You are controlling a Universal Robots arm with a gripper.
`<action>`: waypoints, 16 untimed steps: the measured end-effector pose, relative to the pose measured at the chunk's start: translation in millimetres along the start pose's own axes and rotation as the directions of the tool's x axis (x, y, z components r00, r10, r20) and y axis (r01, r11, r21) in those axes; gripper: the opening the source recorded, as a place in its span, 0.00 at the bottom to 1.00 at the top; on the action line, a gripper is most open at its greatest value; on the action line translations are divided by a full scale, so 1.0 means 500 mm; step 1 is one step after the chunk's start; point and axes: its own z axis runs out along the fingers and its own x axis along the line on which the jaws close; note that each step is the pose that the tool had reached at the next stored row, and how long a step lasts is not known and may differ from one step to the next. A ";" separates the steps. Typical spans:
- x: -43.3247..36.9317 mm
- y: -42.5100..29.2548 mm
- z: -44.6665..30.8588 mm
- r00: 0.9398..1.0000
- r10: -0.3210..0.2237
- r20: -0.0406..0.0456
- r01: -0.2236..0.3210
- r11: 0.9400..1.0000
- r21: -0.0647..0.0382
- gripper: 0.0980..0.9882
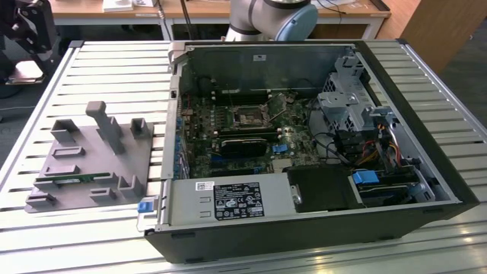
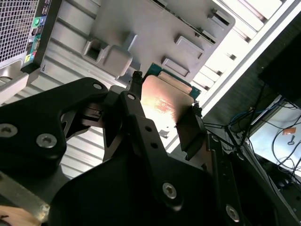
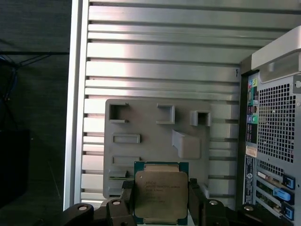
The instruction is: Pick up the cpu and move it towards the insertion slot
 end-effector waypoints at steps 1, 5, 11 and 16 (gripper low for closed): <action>-0.003 0.000 0.000 1.000 0.000 0.000 0.000 1.000 0.000 0.50; -0.017 0.000 0.000 1.000 0.000 0.000 0.000 1.000 0.000 0.50; -0.037 -0.001 0.000 1.000 0.000 0.000 0.000 1.000 0.000 0.50; -0.056 -0.001 0.000 1.000 0.000 0.000 0.000 1.000 0.000 0.50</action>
